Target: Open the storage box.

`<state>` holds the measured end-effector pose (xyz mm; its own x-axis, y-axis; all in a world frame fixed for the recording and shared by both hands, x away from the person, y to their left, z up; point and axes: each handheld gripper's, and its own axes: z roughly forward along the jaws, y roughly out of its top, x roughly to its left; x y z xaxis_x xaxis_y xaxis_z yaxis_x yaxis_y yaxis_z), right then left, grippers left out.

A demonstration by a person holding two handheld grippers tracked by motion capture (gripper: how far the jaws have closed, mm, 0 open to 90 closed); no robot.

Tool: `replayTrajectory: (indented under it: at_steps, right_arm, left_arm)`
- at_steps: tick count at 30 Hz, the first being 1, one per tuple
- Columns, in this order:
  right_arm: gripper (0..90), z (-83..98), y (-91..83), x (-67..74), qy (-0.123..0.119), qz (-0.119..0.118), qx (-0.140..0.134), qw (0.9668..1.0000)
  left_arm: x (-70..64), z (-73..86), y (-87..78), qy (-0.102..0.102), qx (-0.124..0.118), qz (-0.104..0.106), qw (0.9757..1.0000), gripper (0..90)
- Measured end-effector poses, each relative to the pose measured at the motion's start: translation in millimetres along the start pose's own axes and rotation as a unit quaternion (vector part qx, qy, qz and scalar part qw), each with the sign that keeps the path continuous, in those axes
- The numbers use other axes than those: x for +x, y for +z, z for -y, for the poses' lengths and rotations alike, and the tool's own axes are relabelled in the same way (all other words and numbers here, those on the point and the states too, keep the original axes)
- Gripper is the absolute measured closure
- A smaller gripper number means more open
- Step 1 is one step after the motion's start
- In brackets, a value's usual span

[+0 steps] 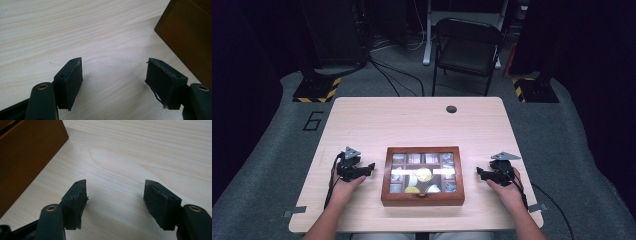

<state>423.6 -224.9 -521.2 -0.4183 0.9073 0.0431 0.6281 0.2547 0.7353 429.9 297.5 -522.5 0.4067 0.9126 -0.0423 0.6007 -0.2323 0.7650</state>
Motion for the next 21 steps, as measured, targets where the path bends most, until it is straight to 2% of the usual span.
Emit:
replayTrajectory:
  at_steps: [1, 4, 5, 9, 14, 19, 21]
  right_arm:
    - [36.2, -0.8, -1.5, -0.3, -0.001, 0.000, 0.005, 1.0000]
    - [38.4, -1.3, -6.6, 0.0, 0.004, -0.006, 0.017, 0.9998]
    - [38.6, -1.0, -9.6, 0.0, 0.000, -0.010, 0.012, 0.9999]
    - [39.1, -0.9, -18.9, 2.9, 0.012, -0.020, 0.004, 0.9997]
    - [39.0, -4.1, -28.6, 7.8, 0.010, -0.031, -0.013, 0.9994]
    - [38.1, -6.0, -31.3, 10.6, -0.002, -0.034, -0.019, 0.9993]
    - [37.9, -6.3, -31.9, 11.3, 0.001, -0.033, -0.022, 0.9992]
  left_arm:
    - [0.3, -1.6, -1.9, -0.002, 0.007, 0.002, 1.0000, 30.8]
    - [-1.8, -4.3, -7.3, -0.006, 0.004, 0.008, 0.9999, 31.2]
    - [-2.9, -4.7, -8.8, -0.005, 0.003, 0.009, 0.9999, 31.9]
    - [-8.1, -5.9, -17.1, 0.000, -0.002, 0.017, 0.9999, 33.3]
    - [-9.6, -5.7, -27.9, -0.020, -0.012, 0.023, 0.9995, 34.0]
    - [-7.5, -6.1, -32.3, -0.029, -0.015, 0.028, 0.9991, 34.0]
    - [-7.7, -6.1, -33.0, -0.030, -0.013, 0.030, 0.9990, 34.1]
